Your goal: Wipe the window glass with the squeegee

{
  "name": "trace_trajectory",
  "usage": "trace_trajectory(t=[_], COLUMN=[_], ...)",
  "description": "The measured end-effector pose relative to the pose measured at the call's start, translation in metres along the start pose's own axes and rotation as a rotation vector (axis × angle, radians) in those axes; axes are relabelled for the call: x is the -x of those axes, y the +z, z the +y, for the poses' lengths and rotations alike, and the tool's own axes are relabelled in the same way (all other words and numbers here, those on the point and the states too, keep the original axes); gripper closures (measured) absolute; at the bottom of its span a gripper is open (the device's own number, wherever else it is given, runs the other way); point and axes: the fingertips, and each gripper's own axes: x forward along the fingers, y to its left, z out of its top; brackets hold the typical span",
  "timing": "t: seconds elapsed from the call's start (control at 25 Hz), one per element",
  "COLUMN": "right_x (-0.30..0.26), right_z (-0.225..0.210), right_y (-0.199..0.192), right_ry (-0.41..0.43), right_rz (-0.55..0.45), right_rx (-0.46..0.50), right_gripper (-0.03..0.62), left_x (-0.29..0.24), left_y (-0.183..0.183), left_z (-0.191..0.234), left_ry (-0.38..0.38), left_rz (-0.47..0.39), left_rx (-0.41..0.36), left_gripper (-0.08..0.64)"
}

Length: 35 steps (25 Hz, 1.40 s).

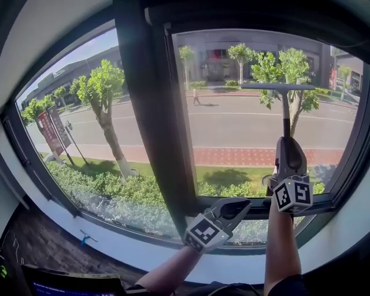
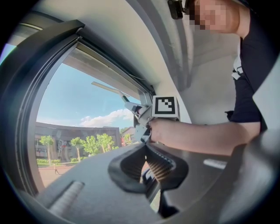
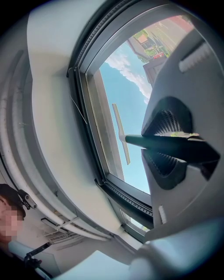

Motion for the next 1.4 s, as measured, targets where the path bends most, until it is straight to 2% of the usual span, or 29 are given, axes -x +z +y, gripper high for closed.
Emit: trace_trajectory(t=[0.24,1.12,1.4], right_x=[0.018,0.085,0.102], right_z=[0.001,0.008,0.01], right_y=[-0.019,-0.078,-0.1], right_ry=[-0.011,-0.037,-0.034], right_rz=[0.035,0.136,0.174], right_rx=[-0.011,-0.079,-0.098], right_gripper=[0.494,0.494,0.494], left_x=[0.001,0.006,0.004], left_y=[-0.021,-0.057,-0.066], left_z=[-0.002,-0.016,-0.015], left_ry=[-0.017,-0.054,-0.074], left_rz=[0.038,0.085,0.093], left_rx=[0.053,0.12,0.116], left_gripper=[0.558,0.558,0.558])
